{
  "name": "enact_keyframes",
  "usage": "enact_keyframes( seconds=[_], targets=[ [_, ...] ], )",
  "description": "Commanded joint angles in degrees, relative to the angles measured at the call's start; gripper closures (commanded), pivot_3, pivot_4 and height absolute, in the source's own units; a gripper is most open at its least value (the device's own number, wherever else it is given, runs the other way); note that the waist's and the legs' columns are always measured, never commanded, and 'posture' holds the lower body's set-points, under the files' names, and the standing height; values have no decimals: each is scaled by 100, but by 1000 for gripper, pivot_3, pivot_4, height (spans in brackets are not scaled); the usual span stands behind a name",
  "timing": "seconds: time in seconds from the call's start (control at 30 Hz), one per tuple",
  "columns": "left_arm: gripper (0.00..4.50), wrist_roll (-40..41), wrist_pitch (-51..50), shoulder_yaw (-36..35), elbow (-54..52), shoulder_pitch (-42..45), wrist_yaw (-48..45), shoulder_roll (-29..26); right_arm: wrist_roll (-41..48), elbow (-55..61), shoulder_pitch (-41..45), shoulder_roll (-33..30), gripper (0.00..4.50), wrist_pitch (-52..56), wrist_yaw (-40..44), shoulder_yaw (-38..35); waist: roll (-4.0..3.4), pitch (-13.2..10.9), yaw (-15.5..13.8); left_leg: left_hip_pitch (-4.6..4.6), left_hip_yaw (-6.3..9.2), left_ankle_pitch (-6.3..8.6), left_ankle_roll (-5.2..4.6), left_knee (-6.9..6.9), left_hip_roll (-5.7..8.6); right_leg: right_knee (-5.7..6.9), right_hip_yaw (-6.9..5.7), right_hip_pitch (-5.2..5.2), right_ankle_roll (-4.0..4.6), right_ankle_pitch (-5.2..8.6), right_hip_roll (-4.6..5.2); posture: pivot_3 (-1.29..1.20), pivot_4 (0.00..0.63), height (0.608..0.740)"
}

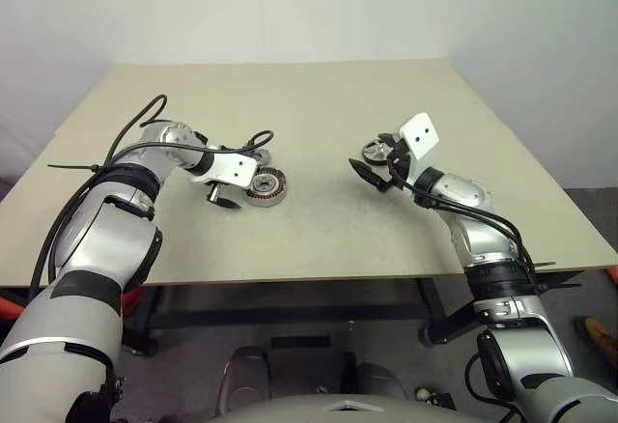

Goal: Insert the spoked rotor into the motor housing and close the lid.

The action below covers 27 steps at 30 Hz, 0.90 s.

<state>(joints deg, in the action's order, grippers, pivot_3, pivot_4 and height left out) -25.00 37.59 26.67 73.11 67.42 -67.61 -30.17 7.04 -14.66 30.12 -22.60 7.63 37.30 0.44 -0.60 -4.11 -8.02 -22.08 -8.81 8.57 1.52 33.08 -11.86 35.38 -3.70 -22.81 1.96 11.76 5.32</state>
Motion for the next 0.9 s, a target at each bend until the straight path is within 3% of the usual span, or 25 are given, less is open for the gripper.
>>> enact_keyframes(
  seconds=[0.03, 0.77, 0.9],
  targets=[
    [0, 6, 47, -87, -27, 313, -64, 5, 99, 295, 57, -1, 58, -63, -105, -147, 0, 0, -17, 1, 0, 0, 0, 0, 0, 0, 0, 0, 0, 0, 0, 0, 0, 740],
    [0, -640, -8, 238, 262, 573, 23, 137, 102, 445, 14, 307, 58, -180, -713, -221, 1, 0, -67, -1, 1, 0, 0, -1, 0, 0, 0, -2, 0, 0, 1, 0, 0, 740],
    [913, -655, -16, 221, 277, 597, 3, 193, 108, 481, 19, 291, 0, -150, -749, -241, 1, -1, -68, 0, 1, 0, 0, -1, 0, 0, 0, -1, 0, 0, 2, 0, 0, 740]
  ],
)
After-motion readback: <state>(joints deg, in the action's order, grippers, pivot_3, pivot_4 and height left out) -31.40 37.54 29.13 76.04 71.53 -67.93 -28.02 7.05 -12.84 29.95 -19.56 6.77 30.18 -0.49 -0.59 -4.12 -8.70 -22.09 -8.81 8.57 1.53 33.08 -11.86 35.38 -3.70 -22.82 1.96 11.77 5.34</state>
